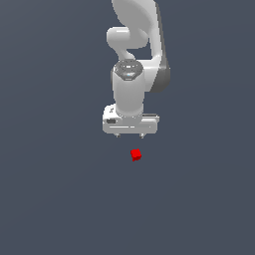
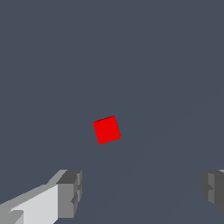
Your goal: Pick up the red cube and move it to a goal position.
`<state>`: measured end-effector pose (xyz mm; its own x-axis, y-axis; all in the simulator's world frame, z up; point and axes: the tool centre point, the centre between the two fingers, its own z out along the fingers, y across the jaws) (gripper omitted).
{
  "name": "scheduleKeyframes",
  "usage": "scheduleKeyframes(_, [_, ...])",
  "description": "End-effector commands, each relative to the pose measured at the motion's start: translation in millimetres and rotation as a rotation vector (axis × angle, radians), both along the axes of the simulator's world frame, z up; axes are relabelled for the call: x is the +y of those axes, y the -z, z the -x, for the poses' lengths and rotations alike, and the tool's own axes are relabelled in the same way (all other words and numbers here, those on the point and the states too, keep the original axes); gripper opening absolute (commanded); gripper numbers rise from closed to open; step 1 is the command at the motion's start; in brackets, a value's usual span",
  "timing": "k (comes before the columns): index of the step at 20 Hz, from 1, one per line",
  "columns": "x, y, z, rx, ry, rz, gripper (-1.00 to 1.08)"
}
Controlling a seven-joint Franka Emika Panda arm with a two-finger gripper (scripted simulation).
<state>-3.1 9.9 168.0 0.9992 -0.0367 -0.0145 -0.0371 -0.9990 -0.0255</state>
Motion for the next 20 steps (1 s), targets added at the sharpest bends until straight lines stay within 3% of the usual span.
scheduleKeyframes(1, [0, 0, 0, 0.000, 0.000, 0.000, 1.00])
scheduleKeyframes(9, [5, 22, -2, -0.003, -0.044, 0.003, 1.00])
scheduleKeyframes(20, [24, 108, -9, -0.013, -0.215, 0.015, 1.00])
